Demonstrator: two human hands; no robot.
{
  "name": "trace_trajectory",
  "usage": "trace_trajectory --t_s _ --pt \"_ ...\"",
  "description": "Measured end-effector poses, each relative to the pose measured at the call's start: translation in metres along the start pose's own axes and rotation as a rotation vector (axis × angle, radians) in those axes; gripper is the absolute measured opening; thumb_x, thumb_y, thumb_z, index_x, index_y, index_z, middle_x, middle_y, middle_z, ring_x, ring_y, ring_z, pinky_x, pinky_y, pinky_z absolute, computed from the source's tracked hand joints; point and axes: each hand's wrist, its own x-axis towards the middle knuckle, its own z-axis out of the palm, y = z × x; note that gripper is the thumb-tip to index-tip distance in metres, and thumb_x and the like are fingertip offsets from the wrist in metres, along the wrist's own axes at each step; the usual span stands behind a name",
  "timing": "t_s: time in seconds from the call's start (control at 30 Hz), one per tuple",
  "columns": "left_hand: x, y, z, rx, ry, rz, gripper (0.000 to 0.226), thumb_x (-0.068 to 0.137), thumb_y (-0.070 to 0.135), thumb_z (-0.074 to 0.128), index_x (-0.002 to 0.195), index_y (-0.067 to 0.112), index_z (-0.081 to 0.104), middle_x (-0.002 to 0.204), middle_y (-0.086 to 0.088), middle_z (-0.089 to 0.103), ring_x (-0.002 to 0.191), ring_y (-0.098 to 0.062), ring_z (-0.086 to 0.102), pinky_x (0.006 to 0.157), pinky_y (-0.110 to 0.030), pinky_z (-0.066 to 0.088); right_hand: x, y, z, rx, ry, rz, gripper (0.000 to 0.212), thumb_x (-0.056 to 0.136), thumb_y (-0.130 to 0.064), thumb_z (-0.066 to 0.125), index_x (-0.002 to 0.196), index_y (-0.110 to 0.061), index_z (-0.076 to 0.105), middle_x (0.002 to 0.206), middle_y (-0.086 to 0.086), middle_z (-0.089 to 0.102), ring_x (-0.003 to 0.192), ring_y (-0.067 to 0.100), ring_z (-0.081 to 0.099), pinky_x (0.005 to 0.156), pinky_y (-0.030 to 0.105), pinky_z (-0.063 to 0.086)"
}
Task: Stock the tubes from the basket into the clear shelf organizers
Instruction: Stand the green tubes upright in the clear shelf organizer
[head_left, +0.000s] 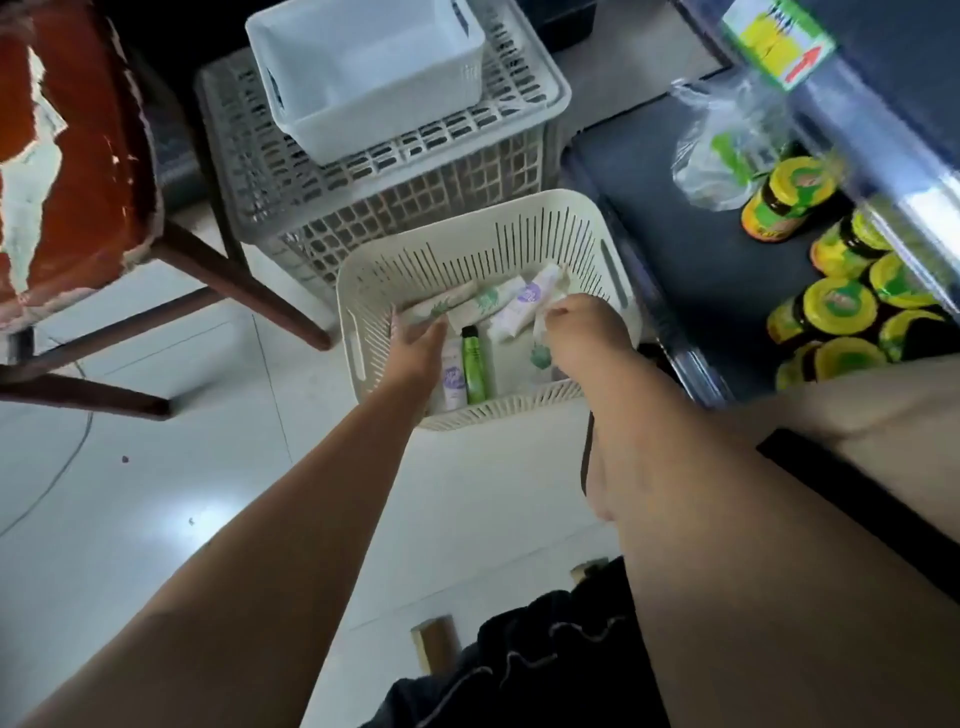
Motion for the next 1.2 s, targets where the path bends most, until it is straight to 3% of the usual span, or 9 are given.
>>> trace_trajectory --t_s 0.07,0.2,0.27,0.5,0.73,0.8,0.93,1.07,1.2 --pt "0.030 -0.013 0.006 0.000 0.030 -0.105 0.044 0.100 0.033 0.055 0.136 0.007 0.058 0.102 -0.004 0.069 0.074 -0.009 0.060 0.046 -0.016 0.046 0.021 0.007 0.014 0.054 -0.020 0.087 0.029 0.099 -0.025 0.050 0.115 -0.013 0.072 0.115 0.011 0.071 0.104 0.033 0.066 0.082 0.033 0.050" --pt "0.093 -0.041 0.022 0.108 -0.030 -0.251 0.033 0.093 0.043 0.058 0.098 0.014 0.070 0.098 -0.003 0.071 0.083 -0.021 0.065 0.071 -0.029 0.048 0.069 0.006 0.035 0.101 -0.030 0.267 0.028 0.098 -0.023 0.053 0.118 -0.011 0.068 0.115 0.011 0.069 0.105 0.032 0.067 0.077 0.032 0.048" --pt "0.114 -0.036 0.029 0.262 -0.066 -0.215 0.040 0.092 0.041 0.056 0.108 0.007 0.070 0.100 -0.007 0.066 0.089 -0.023 0.063 0.077 -0.037 0.056 0.091 0.006 0.055 0.084 -0.102 0.272 0.029 0.097 -0.020 0.056 0.123 -0.014 0.068 0.117 0.008 0.070 0.102 0.027 0.067 0.079 0.030 0.050" --pt "0.142 -0.032 0.028 1.541 -0.270 0.036 0.031 0.099 0.028 0.053 0.125 0.012 0.063 0.132 -0.012 0.058 0.121 -0.032 0.058 0.091 -0.046 0.053 0.109 0.004 0.141 -0.067 -0.475 0.242 0.028 0.100 -0.013 0.055 0.126 -0.002 0.060 0.130 0.016 0.064 0.117 0.031 0.062 0.079 0.030 0.044" --pt "0.140 -0.070 0.031 2.149 -0.438 0.037 0.042 0.101 0.036 0.047 0.137 0.016 0.055 0.139 -0.012 0.050 0.132 -0.031 0.046 0.104 -0.039 0.041 0.110 0.008 0.191 0.168 -0.580 0.471 0.047 0.099 -0.023 0.059 0.139 -0.005 0.044 0.136 0.017 0.055 0.115 0.031 0.059 0.084 0.029 0.046" --pt "0.139 -0.073 0.030 2.347 -0.500 0.186 0.054 0.097 0.045 0.049 0.143 0.018 0.051 0.145 -0.013 0.044 0.137 -0.035 0.036 0.110 -0.045 0.034 0.113 0.008 0.196 0.155 -0.609 0.486 0.051 0.097 -0.023 0.061 0.141 -0.004 0.043 0.134 0.018 0.056 0.095 0.027 0.062 0.067 0.027 0.048" --pt "0.144 -0.078 0.022 2.515 -0.520 0.319 0.055 0.095 0.047 0.050 0.142 0.019 0.052 0.141 -0.010 0.047 0.136 -0.037 0.031 0.115 -0.059 0.024 0.117 0.009 0.204 0.140 -0.687 0.473 0.045 0.096 -0.026 0.065 0.133 -0.003 0.056 0.111 0.012 0.065 0.075 0.019 0.059 0.055 0.024 0.039" --pt "0.153 -0.071 0.017 2.582 -0.654 0.453 0.047 0.095 0.048 0.052 0.135 0.024 0.058 0.134 -0.005 0.055 0.135 -0.034 0.040 0.116 -0.061 0.022 0.115 0.018 0.210 0.225 -0.662 0.516 0.066 0.084 -0.035 0.074 0.137 -0.006 0.047 0.134 0.013 0.057 0.115 0.030 0.059 0.091 0.033 0.049" --pt "0.163 -0.053 -0.003 2.428 -0.879 0.625 0.055 0.086 0.064 0.059 0.128 0.030 0.061 0.128 0.006 0.062 0.133 -0.027 0.046 0.111 -0.064 0.020 0.113 0.026 0.213 0.391 -0.604 0.552 0.056 0.076 -0.033 0.083 0.117 -0.009 0.054 0.111 0.011 0.064 0.103 0.028 0.064 0.088 0.039 0.053"
